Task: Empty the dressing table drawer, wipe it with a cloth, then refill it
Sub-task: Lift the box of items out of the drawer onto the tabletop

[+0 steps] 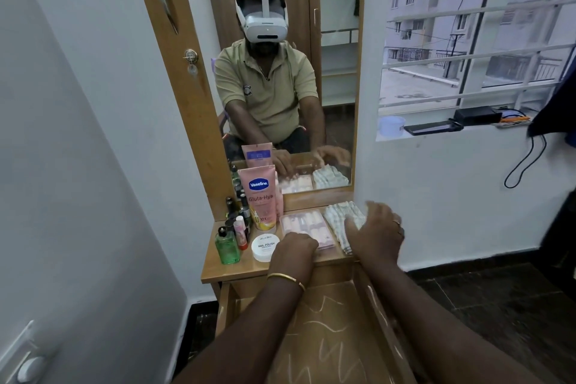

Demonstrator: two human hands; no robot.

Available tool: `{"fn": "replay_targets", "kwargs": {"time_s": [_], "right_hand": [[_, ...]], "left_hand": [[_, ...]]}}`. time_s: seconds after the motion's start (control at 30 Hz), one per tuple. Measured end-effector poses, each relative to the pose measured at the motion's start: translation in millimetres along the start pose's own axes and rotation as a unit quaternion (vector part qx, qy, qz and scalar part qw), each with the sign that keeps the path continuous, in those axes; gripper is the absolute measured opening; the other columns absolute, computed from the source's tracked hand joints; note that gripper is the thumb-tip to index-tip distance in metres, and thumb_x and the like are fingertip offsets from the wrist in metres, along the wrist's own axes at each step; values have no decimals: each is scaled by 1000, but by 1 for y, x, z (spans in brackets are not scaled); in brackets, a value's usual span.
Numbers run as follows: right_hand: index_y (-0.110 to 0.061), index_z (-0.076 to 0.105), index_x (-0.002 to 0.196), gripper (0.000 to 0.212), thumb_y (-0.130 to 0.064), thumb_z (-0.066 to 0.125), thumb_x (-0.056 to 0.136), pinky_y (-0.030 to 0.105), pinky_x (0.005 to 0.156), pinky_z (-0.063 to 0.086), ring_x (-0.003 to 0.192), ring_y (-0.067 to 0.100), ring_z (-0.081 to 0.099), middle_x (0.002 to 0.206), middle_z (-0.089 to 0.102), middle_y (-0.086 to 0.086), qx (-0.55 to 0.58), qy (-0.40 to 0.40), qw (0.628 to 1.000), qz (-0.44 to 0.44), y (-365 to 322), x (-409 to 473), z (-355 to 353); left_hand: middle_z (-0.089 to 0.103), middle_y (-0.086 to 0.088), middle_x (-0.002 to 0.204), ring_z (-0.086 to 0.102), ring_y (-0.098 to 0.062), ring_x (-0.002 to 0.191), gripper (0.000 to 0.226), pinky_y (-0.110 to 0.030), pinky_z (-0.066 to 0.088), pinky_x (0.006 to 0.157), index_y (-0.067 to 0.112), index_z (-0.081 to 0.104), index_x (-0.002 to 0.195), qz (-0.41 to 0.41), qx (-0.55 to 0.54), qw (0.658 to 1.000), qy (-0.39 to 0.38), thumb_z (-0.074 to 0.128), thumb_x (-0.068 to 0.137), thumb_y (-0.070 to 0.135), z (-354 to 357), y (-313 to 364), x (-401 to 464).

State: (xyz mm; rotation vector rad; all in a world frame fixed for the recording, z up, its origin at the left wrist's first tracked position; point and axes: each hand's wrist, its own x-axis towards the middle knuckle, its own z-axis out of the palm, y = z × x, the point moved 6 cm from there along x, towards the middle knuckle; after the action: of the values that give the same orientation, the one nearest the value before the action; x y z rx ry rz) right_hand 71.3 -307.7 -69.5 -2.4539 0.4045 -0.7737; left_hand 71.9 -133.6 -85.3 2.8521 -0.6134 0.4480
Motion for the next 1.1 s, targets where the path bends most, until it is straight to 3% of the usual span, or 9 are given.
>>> {"fn": "replay_targets", "kwargs": {"time_s": [0.07,0.17,0.33,0.53,0.7,0.8,0.93,1.0,1.1], "right_hand": [[-11,51,126,74,-68,59,79,43,89,42,114,33,51,127,56,12,-38,-113,986,117,19,11,14],[-12,54,122,87,-81,58,70,39,79,40,110,31,54,122,59,10,-43,-222,961,161,32,18,33],[-14,56,122,79,-71,69,69,38,77,46,108,30,56,119,61,9,-20,-162,976,141,29,18,37],[-20,54,114,50,-41,77,75,38,79,52,98,27,62,109,67,5,63,-130,983,112,21,17,26],[-19,56,99,23,-20,70,81,29,64,50,80,18,61,96,66,4,183,-92,977,64,7,7,1],[-23,59,94,18,-21,72,81,24,61,46,80,13,58,93,60,-3,192,-39,977,-79,-20,-17,-19],[-22,66,96,21,-15,74,77,30,66,54,93,14,57,108,57,-2,143,-57,957,-246,-50,-64,-22],[-23,68,102,27,-15,73,77,23,79,53,110,16,54,125,53,0,149,-87,945,-279,-55,-84,-21],[-30,64,109,34,-31,73,76,14,98,39,129,6,41,141,39,-4,246,-154,921,-261,-55,-104,-24]], "left_hand": [[71,-10,102,61,-30,102,26,-40,52,85,10,73,103,-1,-12,1000,-2,54,86,6,0,-3,2],[71,-9,106,60,-28,105,27,-39,51,88,11,73,106,-3,-19,1000,-2,54,88,6,-2,-3,2],[70,-5,107,58,-26,105,25,-38,50,87,14,72,107,-32,-25,999,8,53,91,14,-3,-2,1],[67,-2,112,56,-23,107,28,-36,48,90,17,68,110,-57,-47,997,16,52,92,32,-10,8,-6],[68,-1,118,58,-20,111,33,-31,42,97,16,67,117,-83,-154,984,30,55,93,33,-22,19,-11],[72,1,105,64,-16,97,32,-26,50,83,18,72,107,-181,-365,912,47,56,92,42,-33,23,-14],[76,-7,89,72,-25,85,46,-40,58,81,13,73,93,-357,-654,666,41,65,81,57,-29,18,-29],[75,-13,92,72,-30,87,37,-42,58,84,10,72,96,-391,-673,624,67,71,79,44,-30,9,-43],[73,-16,86,70,-33,80,10,-40,57,76,7,70,93,-407,-687,596,88,64,90,15,-35,2,-62]]}}
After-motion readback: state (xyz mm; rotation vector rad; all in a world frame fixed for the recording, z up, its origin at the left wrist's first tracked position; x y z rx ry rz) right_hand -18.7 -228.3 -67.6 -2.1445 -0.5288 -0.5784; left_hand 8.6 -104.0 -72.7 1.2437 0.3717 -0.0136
